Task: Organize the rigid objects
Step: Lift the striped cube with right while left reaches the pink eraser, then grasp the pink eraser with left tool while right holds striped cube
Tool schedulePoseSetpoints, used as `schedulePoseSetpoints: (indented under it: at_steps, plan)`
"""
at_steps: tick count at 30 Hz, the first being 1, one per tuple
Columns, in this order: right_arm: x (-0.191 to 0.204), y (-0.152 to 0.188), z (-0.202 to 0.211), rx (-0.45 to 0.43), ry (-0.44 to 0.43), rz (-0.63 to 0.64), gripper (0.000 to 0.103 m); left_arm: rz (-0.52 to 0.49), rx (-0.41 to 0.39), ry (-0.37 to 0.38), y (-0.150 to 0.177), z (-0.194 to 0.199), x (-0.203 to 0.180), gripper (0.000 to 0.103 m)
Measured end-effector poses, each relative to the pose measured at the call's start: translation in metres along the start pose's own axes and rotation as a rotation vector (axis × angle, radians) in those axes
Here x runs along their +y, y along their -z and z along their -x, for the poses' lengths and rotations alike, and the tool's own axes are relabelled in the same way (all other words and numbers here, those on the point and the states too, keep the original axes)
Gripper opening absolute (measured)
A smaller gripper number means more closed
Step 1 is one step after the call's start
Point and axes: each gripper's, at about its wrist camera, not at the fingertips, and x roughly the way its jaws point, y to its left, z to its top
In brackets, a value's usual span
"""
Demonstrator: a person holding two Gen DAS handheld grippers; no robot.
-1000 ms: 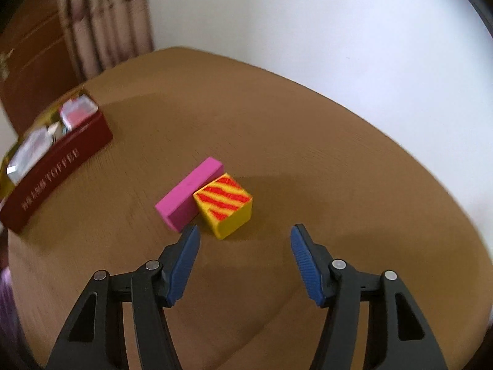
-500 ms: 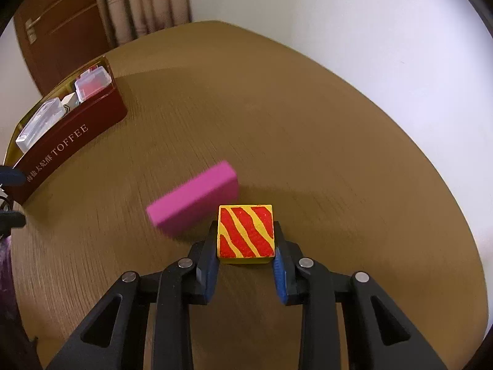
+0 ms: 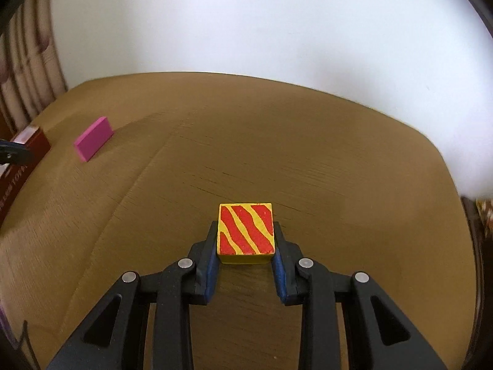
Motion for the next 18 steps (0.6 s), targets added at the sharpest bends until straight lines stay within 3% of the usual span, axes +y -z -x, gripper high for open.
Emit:
schedulePoseSetpoints:
  at_steps: [9, 18]
  plan:
    - [-0.015, -0.001, -0.008, 0.005, -0.050, -0.074, 0.027, -0.047, 0.076, 0.024, -0.060, -0.039, -0.025, 0.042]
    - [-0.034, 0.002, 0.005, -0.001, -0.081, -0.103, 0.027, -0.067, 0.148, -0.016, -0.084, -0.081, -0.034, 0.042]
